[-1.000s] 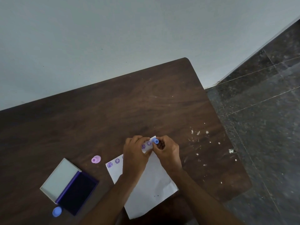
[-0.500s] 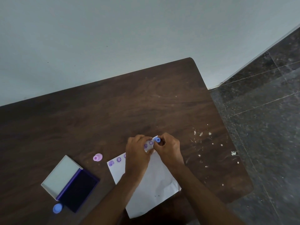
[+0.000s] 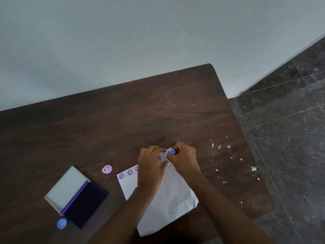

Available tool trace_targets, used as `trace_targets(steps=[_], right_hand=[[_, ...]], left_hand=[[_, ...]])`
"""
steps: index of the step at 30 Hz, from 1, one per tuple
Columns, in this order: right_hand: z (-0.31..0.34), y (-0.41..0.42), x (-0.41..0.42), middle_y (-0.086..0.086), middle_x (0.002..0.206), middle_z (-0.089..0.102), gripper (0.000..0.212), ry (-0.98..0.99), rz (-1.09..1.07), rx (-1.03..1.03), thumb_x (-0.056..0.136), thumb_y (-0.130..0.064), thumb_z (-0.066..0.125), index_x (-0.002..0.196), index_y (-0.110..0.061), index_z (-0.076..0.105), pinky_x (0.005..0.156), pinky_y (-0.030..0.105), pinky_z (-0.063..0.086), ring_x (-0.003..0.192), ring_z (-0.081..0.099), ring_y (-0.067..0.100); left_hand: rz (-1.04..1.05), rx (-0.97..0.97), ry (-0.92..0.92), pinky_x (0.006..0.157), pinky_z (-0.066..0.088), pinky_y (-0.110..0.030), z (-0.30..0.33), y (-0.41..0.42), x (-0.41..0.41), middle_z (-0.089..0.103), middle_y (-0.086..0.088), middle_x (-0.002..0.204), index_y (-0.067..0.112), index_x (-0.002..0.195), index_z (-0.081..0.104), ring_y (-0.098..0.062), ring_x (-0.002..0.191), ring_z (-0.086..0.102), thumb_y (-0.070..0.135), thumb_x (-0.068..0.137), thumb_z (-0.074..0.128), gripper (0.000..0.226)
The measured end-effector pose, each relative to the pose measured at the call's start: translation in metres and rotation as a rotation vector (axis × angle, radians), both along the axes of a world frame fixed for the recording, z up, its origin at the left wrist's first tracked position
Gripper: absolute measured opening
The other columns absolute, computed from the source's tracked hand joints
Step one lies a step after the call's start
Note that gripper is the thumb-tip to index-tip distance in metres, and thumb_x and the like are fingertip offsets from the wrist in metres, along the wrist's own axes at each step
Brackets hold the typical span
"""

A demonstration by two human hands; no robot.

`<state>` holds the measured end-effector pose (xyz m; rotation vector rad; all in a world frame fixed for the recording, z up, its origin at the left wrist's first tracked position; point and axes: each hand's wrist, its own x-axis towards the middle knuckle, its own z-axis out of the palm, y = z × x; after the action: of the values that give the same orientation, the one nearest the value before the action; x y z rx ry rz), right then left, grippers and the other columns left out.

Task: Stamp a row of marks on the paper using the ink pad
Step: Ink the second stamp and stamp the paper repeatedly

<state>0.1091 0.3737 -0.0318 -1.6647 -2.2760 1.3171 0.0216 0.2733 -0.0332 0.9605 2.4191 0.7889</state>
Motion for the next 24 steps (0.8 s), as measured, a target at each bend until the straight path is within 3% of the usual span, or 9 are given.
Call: trace_targets(steps=[4,13,24], right_hand=[[0.0004,-0.0003,-0.0002,-0.003,0.080,0.066,0.024,0.000,0.002,0.009,0.078,-0.031,0.078,0.077,-0.021,0.056,0.052,0.001,0.037,0.058,0.056,0.006],[-0.0020,-0.0010,0.0017,0.007,0.089,0.072,0.023,0.009,0.029,0.033,0.079,-0.029,0.076,0.084,-0.011,0.063,0.057,0.004,0.038,0.057,0.053,0.005],[-0.0013,-0.0037,0.0023,-0.005,0.080,0.067,0.021,0.032,0.044,0.043,0.078,-0.031,0.077,0.079,-0.019,0.059,0.049,-0.001,0.039,0.058,0.057,0.004]], left_hand=[[0.003,-0.006,-0.003,0.082,0.043,-0.019,0.0008,0.0002,0.0007,0.072,0.004,0.105,0.022,0.104,0.069,-0.010,0.086,0.057,0.042,0.067,0.082,0.044],[0.002,0.001,-0.011,0.082,0.040,-0.017,0.0030,0.0006,0.0012,0.072,0.005,0.106,0.022,0.104,0.069,-0.008,0.086,0.056,0.041,0.067,0.082,0.043],[0.004,-0.018,-0.012,0.084,0.040,-0.016,0.0004,-0.0016,0.0030,0.071,0.005,0.106,0.022,0.104,0.069,-0.009,0.087,0.057,0.040,0.068,0.081,0.042]])
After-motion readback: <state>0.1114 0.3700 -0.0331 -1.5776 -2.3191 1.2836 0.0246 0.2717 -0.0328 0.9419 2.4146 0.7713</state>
